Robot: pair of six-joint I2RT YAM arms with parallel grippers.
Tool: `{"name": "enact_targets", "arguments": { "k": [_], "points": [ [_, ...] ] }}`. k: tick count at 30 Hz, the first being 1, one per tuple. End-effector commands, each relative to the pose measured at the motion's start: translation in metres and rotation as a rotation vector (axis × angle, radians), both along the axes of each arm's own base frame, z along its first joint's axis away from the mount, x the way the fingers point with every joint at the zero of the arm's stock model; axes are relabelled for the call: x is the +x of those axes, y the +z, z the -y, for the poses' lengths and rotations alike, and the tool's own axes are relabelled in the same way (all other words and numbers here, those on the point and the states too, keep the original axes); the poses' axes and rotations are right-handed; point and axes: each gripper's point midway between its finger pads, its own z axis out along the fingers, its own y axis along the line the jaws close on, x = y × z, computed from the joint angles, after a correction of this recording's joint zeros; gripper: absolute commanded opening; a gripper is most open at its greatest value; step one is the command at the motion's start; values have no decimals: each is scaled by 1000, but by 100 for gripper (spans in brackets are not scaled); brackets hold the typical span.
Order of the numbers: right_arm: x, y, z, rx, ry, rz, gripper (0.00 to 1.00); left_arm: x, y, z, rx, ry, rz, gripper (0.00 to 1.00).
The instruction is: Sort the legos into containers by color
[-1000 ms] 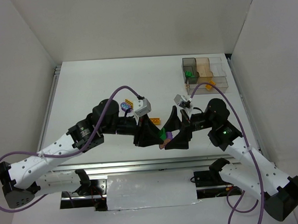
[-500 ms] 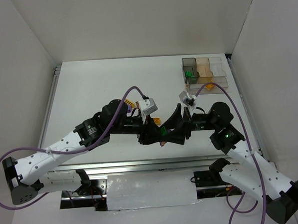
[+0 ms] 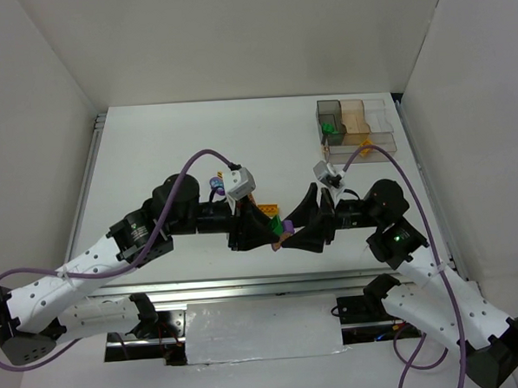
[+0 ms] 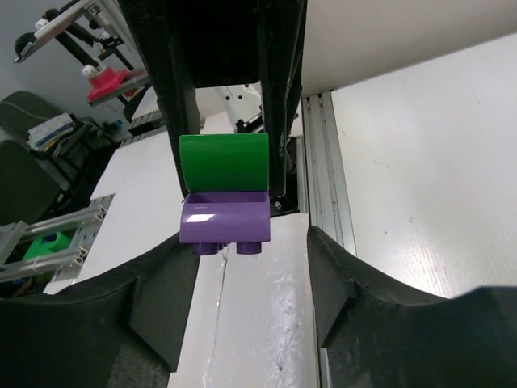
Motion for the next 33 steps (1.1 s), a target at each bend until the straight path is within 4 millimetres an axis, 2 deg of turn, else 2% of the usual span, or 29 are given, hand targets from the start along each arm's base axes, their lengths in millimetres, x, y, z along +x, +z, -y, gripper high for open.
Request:
{"name": "enact_targets", "arguments": {
  "k": [1,10,14,18,22,23,24,25,29,33],
  "points": [
    [-4,14,2,38,5,56,60,-7,15,0,-53,-44,37,0],
    [-3,22,3,51,-10,55,61,-5,6,5,-32,-52,26,0],
    [-1,21,2,55,-11,41,67,-3,0,7,-16,-49,14,0],
    [0,21,1,52,-14,36,67,-3,0,8,-16,-51,15,0],
    [0,19,1,48,-17,37,47,-2,1,7,-20,-45,18,0],
    [1,18,1,47,-21,35,25,-3,2,7,-24,-49,19,0],
    [2,17,1,47,-26,37,15,-3,4,7,-25,-49,20,0],
    [3,17,1,47,-28,38,0,-4,4,7,-28,-55,21,0],
    [-1,10,1,46,-1,69,0,-4,12,3,-52,-44,24,0],
    [0,-6,4,1,59,63,0,-1,25,-12,-78,-10,38,0]
  ]
}}
